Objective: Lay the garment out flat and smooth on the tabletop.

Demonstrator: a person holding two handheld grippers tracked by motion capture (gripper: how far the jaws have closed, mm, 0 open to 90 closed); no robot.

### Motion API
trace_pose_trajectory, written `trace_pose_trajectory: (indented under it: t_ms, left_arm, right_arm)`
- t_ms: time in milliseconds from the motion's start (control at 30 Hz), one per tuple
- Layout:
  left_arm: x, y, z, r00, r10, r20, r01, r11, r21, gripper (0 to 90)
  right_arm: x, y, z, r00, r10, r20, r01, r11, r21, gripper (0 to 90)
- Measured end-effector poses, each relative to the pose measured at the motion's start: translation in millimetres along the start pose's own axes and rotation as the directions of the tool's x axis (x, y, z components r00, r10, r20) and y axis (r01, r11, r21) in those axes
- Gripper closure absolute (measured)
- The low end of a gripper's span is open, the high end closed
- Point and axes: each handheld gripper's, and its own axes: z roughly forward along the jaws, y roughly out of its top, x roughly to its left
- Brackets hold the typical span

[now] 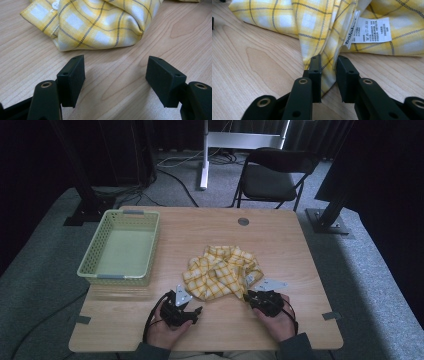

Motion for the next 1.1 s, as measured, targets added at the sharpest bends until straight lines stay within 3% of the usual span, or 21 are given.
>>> trace_pose_trajectory:
  t_ms: [333, 1100]
  left_arm:
    - [0.0, 0.0, 0.0, 1.0000, 0.000, 0.000, 0.000, 1.0000, 0.000, 32.5]
    - [0.0, 0.0, 0.0, 1.0000, 0.000, 0.000, 0.000, 1.0000, 0.000, 32.5]
  right_arm:
    - [2.9, 1.7, 0.5, 0.9999, -0.010, -0.003, 0.010, 0.9999, 0.004, 86.4]
    - [7.6, 1.6, -11.0, 0.9997, -0.025, -0.004, 0.025, 0.9995, -0.016, 86.9]
